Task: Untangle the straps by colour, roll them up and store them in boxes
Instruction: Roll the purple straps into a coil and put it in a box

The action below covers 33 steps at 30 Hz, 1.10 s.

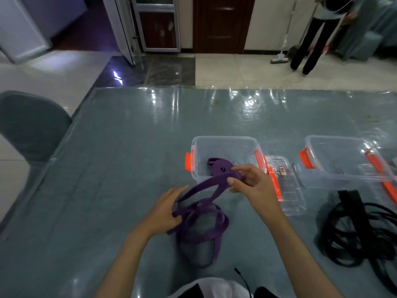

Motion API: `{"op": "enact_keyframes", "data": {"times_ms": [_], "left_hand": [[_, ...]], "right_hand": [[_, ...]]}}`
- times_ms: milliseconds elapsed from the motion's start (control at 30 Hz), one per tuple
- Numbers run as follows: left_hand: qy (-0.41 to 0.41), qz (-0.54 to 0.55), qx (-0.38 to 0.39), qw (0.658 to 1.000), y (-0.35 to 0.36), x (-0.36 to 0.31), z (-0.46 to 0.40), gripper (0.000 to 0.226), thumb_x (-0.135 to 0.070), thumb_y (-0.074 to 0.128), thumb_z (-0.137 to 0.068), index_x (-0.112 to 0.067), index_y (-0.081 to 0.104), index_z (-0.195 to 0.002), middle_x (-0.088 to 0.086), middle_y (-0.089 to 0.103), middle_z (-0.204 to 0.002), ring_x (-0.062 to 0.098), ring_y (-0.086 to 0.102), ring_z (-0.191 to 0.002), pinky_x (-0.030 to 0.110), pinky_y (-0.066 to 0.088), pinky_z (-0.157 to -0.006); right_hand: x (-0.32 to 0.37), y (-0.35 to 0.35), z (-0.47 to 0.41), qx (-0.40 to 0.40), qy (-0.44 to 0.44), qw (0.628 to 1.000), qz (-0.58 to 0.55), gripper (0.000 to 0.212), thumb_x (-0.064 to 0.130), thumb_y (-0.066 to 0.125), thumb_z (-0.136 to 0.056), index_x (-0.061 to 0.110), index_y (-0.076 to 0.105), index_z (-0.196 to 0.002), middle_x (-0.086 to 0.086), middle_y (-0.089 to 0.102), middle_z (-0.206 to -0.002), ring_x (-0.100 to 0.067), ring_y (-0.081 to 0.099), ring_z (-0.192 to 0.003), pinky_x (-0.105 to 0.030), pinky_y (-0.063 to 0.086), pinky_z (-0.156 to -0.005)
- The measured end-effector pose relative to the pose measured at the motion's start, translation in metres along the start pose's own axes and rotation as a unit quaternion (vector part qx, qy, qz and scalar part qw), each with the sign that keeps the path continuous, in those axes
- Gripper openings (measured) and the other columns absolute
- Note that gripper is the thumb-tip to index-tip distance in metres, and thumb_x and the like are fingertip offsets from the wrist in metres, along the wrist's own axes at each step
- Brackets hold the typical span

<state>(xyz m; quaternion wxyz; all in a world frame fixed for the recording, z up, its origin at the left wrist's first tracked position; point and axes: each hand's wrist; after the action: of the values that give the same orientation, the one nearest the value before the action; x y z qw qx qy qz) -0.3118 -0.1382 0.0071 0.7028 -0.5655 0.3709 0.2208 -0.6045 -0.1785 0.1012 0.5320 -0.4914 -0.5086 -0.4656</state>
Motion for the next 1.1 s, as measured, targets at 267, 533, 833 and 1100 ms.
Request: {"op": "enact_keyframes", "data": {"times_ms": [267, 533, 833, 1100], "left_hand": [[0.146, 0.156, -0.200, 0.956, -0.021, -0.118, -0.012, 0.050, -0.027, 0.086, -0.089, -0.039, 0.066, -0.133, -0.022, 0.067, -0.135, 0.005, 0.064, -0.128, 0.012, 0.046, -0.104], [0.166, 0.144, -0.231, 0.948, -0.023, -0.150, -0.009, 0.043, -0.021, 0.087, -0.089, -0.048, 0.070, -0.118, -0.024, 0.076, -0.114, 0.005, 0.074, -0.101, 0.016, 0.055, -0.091], [0.163, 0.113, -0.220, 0.955, -0.015, -0.162, -0.011, 0.024, -0.024, 0.085, -0.090, -0.024, 0.079, -0.114, -0.019, 0.077, -0.108, 0.008, 0.074, -0.101, 0.020, 0.057, -0.091], [0.170, 0.159, -0.215, 0.948, -0.014, -0.179, -0.008, 0.040, -0.028, 0.089, -0.087, -0.046, 0.070, -0.117, -0.022, 0.076, -0.108, 0.005, 0.076, -0.096, 0.017, 0.058, -0.086]], "right_hand": [[0.057, 0.019, 0.006, 0.046, -0.039, 0.997, -0.051, 0.024, 0.005, 0.082, -0.091, 0.017, 0.077, -0.111, -0.012, 0.081, -0.100, -0.029, 0.080, -0.091, -0.032, 0.065, -0.075], [0.085, 0.016, 0.017, 0.043, -0.038, 0.998, -0.030, 0.029, -0.001, 0.081, -0.090, 0.006, 0.074, -0.118, -0.016, 0.080, -0.099, -0.026, 0.080, -0.087, -0.029, 0.065, -0.075], [0.094, 0.001, 0.027, 0.028, -0.009, 0.999, -0.045, 0.012, 0.007, 0.079, -0.094, 0.008, 0.080, -0.106, -0.018, 0.077, -0.098, -0.035, 0.080, -0.086, -0.044, 0.067, -0.082], [0.095, -0.002, 0.030, -0.011, 0.010, 1.000, -0.020, 0.012, 0.002, 0.079, -0.090, 0.013, 0.083, -0.095, -0.016, 0.081, -0.085, -0.027, 0.080, -0.077, -0.031, 0.065, -0.070]]}}
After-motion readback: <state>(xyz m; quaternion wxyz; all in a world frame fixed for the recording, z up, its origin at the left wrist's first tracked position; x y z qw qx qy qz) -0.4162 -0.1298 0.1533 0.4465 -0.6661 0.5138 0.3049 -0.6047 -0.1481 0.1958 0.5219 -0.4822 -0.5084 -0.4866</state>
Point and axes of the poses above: each hand's wrist, its own z-axis away from the middle knuckle, its own y-axis out of the palm, x = y × z
